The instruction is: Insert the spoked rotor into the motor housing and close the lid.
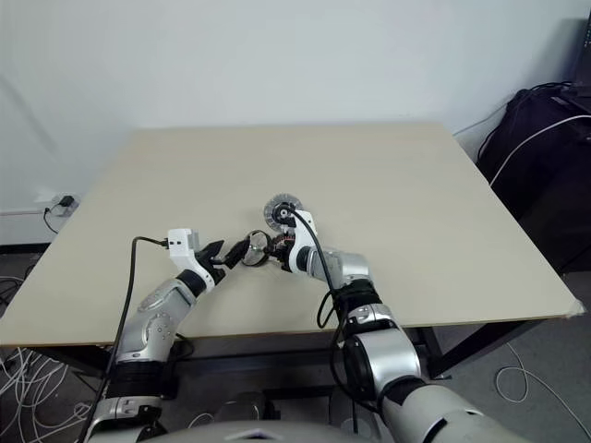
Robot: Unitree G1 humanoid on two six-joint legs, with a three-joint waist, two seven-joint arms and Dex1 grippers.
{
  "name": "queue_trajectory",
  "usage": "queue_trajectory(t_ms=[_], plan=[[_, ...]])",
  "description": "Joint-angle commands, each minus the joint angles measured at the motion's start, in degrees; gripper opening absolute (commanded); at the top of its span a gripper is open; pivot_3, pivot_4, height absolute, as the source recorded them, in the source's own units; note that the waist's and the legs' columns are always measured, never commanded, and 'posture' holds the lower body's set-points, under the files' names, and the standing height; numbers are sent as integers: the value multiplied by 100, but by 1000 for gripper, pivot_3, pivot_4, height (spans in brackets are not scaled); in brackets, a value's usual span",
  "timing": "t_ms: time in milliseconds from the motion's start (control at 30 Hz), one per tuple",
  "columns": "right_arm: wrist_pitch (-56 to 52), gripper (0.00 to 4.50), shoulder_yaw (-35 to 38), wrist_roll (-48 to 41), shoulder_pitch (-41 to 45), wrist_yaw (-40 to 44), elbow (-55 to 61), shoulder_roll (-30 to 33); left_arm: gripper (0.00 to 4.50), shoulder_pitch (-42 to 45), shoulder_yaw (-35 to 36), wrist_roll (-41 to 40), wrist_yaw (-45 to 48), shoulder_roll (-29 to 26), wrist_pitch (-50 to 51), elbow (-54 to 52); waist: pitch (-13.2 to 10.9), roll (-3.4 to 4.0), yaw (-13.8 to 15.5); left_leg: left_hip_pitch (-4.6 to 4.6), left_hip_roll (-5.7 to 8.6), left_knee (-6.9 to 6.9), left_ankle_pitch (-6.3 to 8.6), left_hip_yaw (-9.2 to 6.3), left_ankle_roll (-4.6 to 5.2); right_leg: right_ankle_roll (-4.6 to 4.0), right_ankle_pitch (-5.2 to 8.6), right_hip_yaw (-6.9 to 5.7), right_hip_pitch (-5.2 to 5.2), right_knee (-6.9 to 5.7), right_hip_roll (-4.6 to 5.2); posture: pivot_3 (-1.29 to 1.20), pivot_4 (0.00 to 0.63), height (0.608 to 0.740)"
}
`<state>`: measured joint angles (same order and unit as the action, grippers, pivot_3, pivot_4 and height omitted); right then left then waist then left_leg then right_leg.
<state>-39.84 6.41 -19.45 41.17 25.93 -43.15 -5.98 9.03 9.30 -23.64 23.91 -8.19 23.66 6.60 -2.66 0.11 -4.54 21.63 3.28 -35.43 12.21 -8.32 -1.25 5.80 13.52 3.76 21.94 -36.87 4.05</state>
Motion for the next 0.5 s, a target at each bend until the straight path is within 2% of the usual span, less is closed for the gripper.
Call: queue_trajectory(t_ms=[33, 267, 500], plan=[[-323, 616, 380, -501, 25, 95, 533, 32, 4500, 60, -34, -84, 81, -41, -5, -289, 0, 0, 1, 0, 0, 1, 0, 0, 0, 0, 0, 0, -1, 0, 0, 0, 0, 740], [-840, 616, 583, -904, -401, 90, 1333, 208, 4500, -70, -233, -41, 491, -124, -278, -536, 0, 0, 4, 2, -1, 7, 0, 2, 0, -3, 2, 1, -4, 1, 0, 0, 0, 740], [-1147, 616, 702, -1114, -822, 29, 1938, 507, 4500, -350, -733, 316, 941, -521, -503, -727, 0, 3, 7, 2, -2, 12, 0, 8, 0, -5, 3, 4, -2, 1, 0, 0, 0, 740]])
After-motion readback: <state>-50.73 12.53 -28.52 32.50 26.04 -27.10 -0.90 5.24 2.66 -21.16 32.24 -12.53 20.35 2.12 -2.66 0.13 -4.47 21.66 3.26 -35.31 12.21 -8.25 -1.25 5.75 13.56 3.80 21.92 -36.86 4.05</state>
